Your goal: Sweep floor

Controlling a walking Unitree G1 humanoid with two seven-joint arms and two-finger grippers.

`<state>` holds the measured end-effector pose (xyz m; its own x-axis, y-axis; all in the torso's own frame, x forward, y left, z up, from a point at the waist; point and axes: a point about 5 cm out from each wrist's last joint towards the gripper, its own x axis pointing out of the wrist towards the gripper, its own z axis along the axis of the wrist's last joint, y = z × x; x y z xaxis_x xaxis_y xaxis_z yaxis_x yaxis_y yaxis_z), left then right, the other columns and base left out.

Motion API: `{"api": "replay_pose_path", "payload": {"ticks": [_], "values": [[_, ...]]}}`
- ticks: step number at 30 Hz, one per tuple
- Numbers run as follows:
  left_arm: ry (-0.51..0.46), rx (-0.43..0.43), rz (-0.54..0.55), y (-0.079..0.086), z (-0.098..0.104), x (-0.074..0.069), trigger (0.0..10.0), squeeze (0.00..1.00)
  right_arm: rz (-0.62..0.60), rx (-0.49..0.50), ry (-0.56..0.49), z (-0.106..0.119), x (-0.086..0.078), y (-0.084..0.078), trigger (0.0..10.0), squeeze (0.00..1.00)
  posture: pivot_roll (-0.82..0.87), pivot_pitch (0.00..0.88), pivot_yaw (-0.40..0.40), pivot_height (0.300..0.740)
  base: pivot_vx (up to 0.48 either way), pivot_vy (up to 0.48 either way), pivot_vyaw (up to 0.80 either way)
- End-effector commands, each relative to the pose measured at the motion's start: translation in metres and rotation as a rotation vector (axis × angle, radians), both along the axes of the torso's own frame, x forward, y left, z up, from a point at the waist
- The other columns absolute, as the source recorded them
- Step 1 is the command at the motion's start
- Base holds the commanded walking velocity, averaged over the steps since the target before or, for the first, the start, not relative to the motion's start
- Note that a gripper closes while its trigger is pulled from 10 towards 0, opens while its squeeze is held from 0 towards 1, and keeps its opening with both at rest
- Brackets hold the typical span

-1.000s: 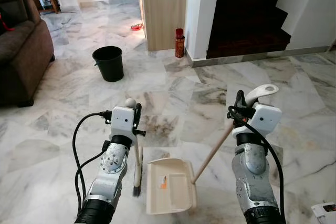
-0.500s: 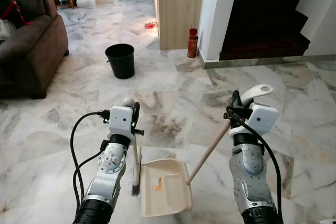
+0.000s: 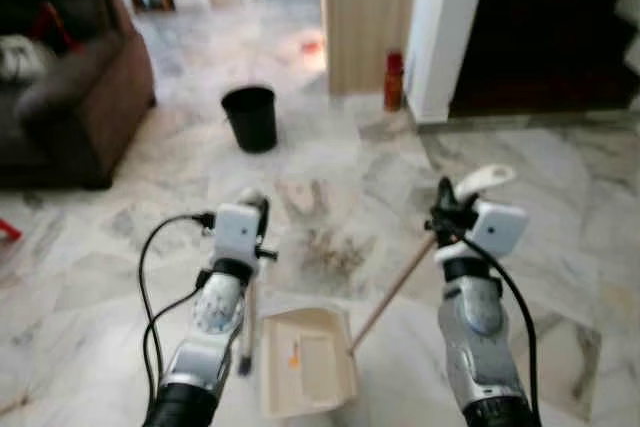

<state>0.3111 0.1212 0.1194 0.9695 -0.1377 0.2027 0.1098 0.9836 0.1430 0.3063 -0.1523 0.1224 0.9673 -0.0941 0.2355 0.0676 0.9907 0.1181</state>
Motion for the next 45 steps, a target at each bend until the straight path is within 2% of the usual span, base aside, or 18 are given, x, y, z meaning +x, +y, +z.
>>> {"api": "replay_pose_path", "payload": {"ticks": [1, 6, 12, 32, 45], "values": [[-0.07, 0.01, 0.009, 0.006, 0.014, 0.002, 10.0, 0.0, 0.041, 0.001, -0.041, 0.01, 0.003, 0.01, 10.0, 0.0, 0.02, 0.0, 0.024, 0.74, 0.322, 0.0, 0.0], [-0.076, 0.01, 0.007, 0.004, 0.016, 0.003, 10.0, 0.0, 0.066, -0.018, -0.047, 0.012, 0.004, 0.014, 10.0, 0.0, 0.02, 0.0, 0.026, 0.74, 0.329, 0.0, 0.0], [-0.07, 0.015, 0.004, 0.004, 0.015, 0.002, 10.0, 0.0, 0.072, -0.035, -0.053, 0.012, 0.003, 0.014, 10.0, 0.0, 0.02, 0.0, 0.029, 0.74, 0.329, 0.0, 0.58], [-0.074, 0.013, -0.02, -0.001, 0.016, 0.001, 10.0, 0.0, 0.119, -0.007, -0.05, 0.012, 0.005, 0.023, 10.0, 0.0, 0.03, 0.0, 0.031, 0.74, 0.327, 0.0, 0.0], [-0.069, 0.015, -0.002, 0.004, 0.016, 0.0, 10.0, 0.0, 0.115, 0.01, -0.036, 0.008, 0.003, 0.022, 10.0, 0.0, 0.04, 0.0, 0.039, 0.74, 0.329, 0.0, 0.0]]}}
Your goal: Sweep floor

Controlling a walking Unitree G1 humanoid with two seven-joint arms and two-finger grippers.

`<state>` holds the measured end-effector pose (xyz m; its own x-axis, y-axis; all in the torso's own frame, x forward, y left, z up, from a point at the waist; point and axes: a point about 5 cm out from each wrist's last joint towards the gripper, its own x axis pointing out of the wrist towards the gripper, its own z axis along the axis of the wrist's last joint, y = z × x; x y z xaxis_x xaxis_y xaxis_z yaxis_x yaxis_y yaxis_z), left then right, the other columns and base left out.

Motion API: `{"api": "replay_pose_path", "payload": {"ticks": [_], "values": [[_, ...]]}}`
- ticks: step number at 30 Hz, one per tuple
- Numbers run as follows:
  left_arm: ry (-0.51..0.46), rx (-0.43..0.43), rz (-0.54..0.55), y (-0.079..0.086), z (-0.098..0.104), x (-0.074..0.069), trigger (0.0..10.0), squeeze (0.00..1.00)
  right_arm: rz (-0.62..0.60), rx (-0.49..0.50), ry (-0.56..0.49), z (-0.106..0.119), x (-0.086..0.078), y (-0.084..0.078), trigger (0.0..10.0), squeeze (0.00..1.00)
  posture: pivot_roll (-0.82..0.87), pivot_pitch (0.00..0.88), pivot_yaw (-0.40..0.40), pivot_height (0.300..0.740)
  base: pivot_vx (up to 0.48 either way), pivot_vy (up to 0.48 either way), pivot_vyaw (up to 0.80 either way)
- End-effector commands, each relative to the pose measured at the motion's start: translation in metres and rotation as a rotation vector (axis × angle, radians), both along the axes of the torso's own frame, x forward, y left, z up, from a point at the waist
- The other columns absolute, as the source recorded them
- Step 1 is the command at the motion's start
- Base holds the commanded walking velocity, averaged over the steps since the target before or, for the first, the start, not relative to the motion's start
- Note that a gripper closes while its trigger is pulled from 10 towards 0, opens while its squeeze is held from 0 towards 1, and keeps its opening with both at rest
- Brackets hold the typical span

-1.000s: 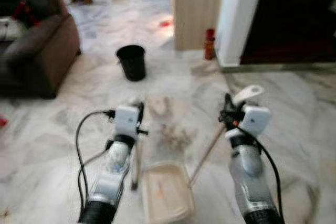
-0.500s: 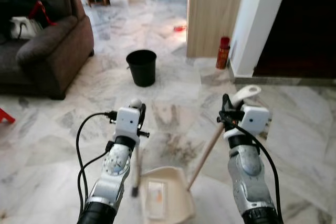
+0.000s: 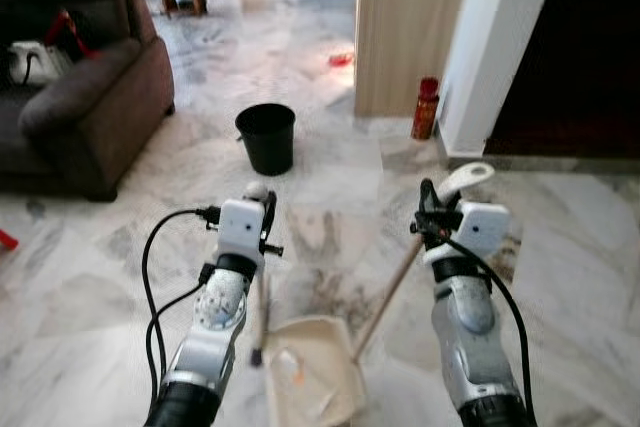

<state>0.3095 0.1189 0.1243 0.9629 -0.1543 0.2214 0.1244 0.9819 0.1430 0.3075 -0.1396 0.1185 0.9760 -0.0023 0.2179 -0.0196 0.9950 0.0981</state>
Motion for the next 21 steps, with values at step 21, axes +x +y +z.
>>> {"api": "replay_pose_path", "payload": {"ticks": [21], "values": [[-0.047, 0.006, 0.038, 0.0066, 0.0076, -0.0061, 10.0, 0.0, 0.004, 0.006, -0.094, 0.0216, 0.0039, 0.0017, 10.0, 0.0, 0.03, 0.0, 0.021, 0.74, 0.334, 0.0, 0.0]]}}
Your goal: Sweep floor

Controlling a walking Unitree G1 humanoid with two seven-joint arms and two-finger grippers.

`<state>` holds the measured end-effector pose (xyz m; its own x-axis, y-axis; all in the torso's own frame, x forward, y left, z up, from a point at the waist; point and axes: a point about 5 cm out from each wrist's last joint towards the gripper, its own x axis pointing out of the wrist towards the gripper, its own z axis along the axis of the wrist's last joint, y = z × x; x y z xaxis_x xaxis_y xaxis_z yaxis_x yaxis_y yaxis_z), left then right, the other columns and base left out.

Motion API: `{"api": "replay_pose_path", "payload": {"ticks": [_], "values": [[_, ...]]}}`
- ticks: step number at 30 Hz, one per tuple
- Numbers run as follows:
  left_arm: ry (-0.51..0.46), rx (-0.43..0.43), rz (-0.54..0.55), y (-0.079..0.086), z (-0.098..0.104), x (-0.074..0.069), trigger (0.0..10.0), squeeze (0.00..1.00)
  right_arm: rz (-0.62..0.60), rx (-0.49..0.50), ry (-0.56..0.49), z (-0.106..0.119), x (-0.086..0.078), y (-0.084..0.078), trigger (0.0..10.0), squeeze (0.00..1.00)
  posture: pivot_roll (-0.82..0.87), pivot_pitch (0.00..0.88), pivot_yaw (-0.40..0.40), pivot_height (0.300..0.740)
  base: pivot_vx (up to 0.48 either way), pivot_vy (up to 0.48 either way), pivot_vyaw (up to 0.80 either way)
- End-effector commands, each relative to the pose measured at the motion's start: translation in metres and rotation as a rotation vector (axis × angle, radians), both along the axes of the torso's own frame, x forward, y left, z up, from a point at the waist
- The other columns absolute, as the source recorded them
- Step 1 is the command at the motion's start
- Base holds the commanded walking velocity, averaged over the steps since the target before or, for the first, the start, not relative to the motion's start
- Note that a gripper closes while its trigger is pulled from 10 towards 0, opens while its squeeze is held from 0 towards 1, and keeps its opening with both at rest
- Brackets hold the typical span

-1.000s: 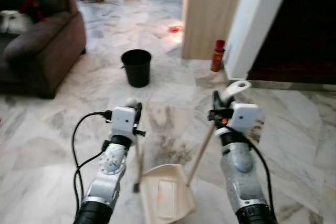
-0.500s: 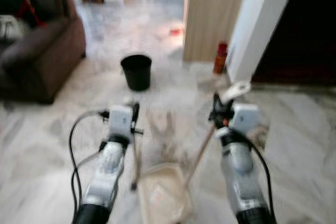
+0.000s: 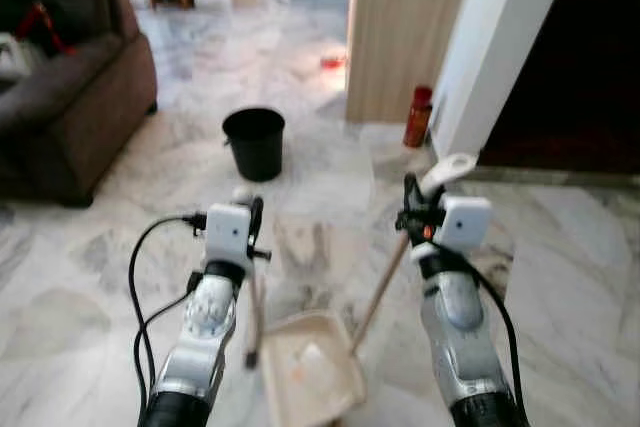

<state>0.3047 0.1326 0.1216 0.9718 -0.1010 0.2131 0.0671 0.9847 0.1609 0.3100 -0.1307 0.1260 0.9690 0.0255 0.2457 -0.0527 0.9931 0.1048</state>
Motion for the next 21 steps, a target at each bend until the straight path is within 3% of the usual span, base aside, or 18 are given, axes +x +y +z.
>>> {"api": "replay_pose_path", "payload": {"ticks": [1, 21], "values": [[-0.055, -0.015, -0.021, -0.007, 0.0109, -0.0024, 10.0, 0.0, -0.032, -0.004, -0.065, 0.0143, 0.002, -0.0083, 10.0, 0.0, 0.03, 0.0, 0.019, 0.74, 0.334, 0.0, 0.0], [-0.054, -0.023, -0.023, -0.0087, 0.0115, -0.0058, 10.0, 0.0, -0.034, -0.001, -0.061, 0.0134, 0.0022, -0.0045, 10.0, 0.0, 0.04, 0.0, 0.018, 0.74, 0.336, 0.0, 0.0]]}}
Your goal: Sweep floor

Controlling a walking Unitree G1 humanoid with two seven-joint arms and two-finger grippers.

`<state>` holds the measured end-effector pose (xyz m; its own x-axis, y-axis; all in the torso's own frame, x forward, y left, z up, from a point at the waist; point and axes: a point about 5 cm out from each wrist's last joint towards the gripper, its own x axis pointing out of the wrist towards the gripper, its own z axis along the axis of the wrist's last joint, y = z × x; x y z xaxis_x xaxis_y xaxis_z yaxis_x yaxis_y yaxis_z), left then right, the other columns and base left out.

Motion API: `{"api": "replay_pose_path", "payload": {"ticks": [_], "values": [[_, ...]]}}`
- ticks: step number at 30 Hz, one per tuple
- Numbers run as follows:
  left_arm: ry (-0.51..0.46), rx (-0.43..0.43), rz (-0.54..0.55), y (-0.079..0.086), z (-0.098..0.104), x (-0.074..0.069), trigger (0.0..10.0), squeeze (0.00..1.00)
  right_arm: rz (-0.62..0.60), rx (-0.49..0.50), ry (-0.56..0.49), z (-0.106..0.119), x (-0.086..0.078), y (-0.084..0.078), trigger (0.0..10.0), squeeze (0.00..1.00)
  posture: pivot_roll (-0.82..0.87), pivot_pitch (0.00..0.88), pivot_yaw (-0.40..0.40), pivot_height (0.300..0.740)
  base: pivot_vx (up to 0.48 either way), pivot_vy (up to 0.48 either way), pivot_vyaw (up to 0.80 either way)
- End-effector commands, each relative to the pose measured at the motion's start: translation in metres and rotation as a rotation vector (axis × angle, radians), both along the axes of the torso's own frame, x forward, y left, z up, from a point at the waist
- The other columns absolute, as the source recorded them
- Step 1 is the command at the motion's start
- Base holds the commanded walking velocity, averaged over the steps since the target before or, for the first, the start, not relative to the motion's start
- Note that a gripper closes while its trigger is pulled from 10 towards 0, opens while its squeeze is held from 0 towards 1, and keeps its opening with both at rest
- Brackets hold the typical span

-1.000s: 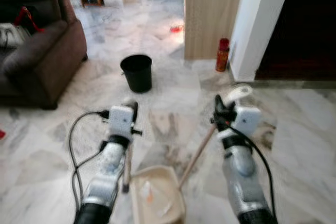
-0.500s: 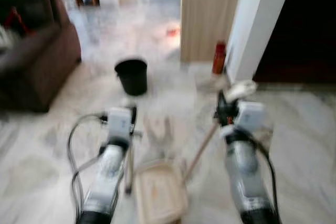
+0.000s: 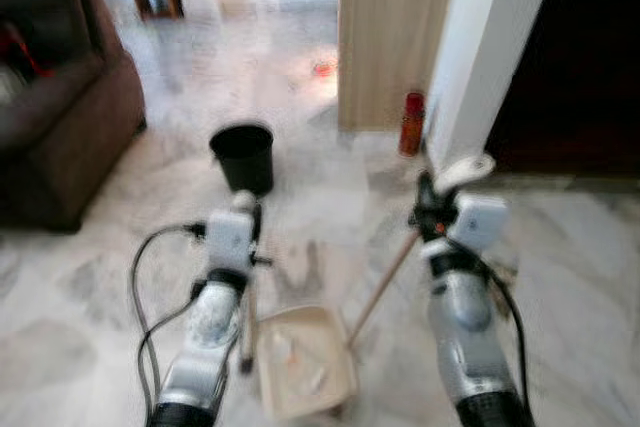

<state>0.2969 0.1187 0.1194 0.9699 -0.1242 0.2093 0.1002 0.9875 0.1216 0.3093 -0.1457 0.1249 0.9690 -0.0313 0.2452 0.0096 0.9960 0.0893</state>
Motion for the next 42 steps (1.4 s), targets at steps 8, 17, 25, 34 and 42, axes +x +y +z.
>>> {"api": "replay_pose_path", "payload": {"ticks": [8, 17, 25, 34, 42], "values": [[-0.066, 0.021, 0.01, 0.006, 0.014, 0.002, 10.0, 0.0, 0.062, 0.004, -0.068, 0.015, 0.004, 0.018, 10.0, 0.0, 0.05, 0.0, 0.016, 0.74, 0.337, 0.0, 0.28], [-0.068, 0.021, 0.002, 0.004, 0.015, 0.002, 10.0, 0.0, 0.086, 0.009, -0.066, 0.014, 0.004, 0.023, 10.0, 0.0, 0.06, 0.0, 0.016, 0.74, 0.336, 0.0, 0.54], [-0.07, 0.022, 0.014, 0.006, 0.016, 0.003, 10.0, 0.0, 0.1, 0.012, -0.066, 0.015, 0.005, 0.025, 10.0, 0.0, 0.06, 0.0, 0.01, 0.74, 0.336, 0.0, 0.45], [-0.069, 0.024, 0.021, 0.007, 0.016, 0.003, 10.0, 0.0, 0.1, 0.031, -0.06, 0.014, 0.006, 0.025, 10.0, 0.0, 0.07, 0.0, 0.009, 0.74, 0.336, 0.0, 0.1], [-0.066, 0.024, 0.023, 0.007, 0.016, 0.002, 10.0, 0.0, 0.095, 0.045, -0.054, 0.013, 0.006, 0.024, 10.0, 0.0, 0.07, 0.0, 0.006, 0.74, 0.337, 0.0, 0.0]]}}
